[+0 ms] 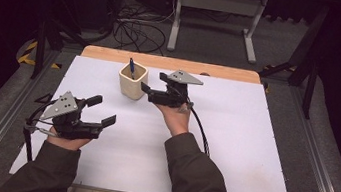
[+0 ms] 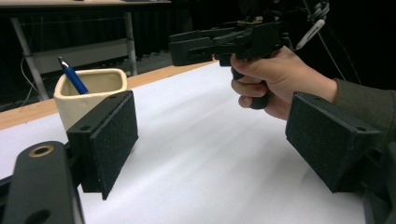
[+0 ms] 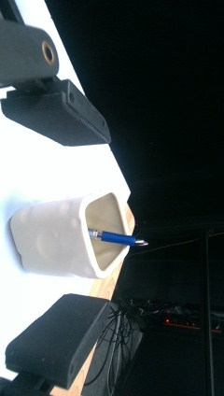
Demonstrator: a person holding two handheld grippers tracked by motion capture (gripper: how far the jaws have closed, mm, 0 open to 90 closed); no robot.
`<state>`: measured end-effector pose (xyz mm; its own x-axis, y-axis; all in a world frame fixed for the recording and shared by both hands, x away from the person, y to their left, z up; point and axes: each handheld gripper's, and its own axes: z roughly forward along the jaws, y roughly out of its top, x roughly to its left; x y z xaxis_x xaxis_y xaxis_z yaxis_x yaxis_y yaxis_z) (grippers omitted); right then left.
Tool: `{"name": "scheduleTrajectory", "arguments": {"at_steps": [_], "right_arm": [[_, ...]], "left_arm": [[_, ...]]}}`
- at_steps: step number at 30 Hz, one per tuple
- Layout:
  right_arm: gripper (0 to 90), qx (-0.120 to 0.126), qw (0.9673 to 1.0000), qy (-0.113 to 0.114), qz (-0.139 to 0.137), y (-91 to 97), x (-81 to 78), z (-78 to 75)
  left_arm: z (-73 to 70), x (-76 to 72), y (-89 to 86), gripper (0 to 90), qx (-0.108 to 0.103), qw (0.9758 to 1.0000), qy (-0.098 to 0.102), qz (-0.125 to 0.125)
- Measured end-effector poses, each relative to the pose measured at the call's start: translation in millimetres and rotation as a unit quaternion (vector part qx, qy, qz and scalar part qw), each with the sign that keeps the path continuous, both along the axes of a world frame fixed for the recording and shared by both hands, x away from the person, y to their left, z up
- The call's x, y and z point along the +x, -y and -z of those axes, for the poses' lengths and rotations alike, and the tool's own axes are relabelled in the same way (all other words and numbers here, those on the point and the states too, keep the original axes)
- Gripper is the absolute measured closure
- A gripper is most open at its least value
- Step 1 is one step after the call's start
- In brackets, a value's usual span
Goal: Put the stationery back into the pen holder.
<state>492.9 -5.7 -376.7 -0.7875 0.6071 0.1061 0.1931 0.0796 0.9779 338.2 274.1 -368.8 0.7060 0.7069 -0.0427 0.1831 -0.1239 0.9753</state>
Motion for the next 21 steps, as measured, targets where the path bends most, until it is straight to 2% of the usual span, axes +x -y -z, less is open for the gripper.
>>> {"name": "scheduleTrajectory", "arguments": {"at_steps": [8, 21], "right_arm": [[11.9, 0.007, 0.9999, -0.008, -0.008, 5.5, -8.9, -4.6], [8.7, 0.011, 0.9998, -0.001, -0.017, 16.4, -21.6, -9.8]], "left_arm": [[0.0, 0.0, 1.0, 17.9, 0.003, 1.0000, 0.000, 0.001], [0.0, -0.8, 1.8, 17.9, -0.001, 1.0000, 0.000, -0.002]]}}
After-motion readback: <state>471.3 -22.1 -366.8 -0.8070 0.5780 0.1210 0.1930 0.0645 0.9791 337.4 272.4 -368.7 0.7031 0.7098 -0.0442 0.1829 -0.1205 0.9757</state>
